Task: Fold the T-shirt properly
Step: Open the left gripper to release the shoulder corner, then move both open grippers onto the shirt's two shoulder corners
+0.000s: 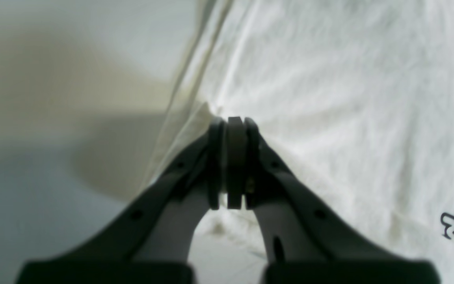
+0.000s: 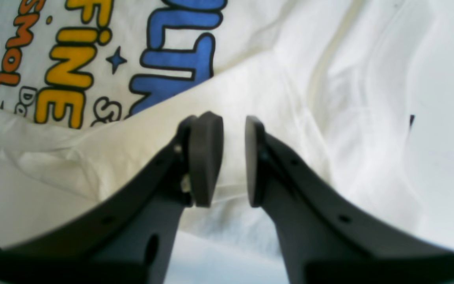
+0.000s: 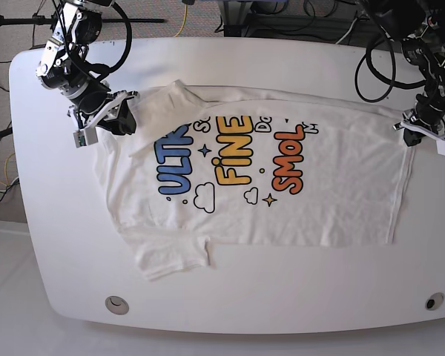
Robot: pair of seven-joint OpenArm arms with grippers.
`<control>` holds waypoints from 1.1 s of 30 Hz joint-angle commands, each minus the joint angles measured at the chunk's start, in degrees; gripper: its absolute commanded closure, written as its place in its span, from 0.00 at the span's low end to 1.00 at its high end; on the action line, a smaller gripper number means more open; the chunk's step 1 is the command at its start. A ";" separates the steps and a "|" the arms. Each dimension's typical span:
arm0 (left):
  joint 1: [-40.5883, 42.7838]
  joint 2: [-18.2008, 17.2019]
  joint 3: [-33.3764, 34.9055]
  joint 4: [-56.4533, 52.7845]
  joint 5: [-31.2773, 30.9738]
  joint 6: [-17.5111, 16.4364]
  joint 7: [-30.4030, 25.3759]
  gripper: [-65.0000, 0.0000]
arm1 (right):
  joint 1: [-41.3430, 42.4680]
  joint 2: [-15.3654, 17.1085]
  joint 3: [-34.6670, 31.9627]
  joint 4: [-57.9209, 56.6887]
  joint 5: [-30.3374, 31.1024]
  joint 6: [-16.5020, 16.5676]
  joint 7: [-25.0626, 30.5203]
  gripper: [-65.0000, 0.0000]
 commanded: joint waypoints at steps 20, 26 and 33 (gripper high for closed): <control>-0.94 -2.79 1.60 2.37 -0.48 -0.40 -1.10 0.37 | 0.36 0.66 0.11 0.89 1.05 0.47 1.02 0.79; -0.94 -2.61 1.34 9.05 -0.39 -0.13 -0.93 0.18 | 0.44 0.75 0.37 0.98 0.96 0.47 1.02 0.69; 0.29 -2.87 1.08 16.35 -0.30 -0.05 1.45 0.18 | 0.27 1.36 1.43 1.24 1.05 0.47 1.02 0.35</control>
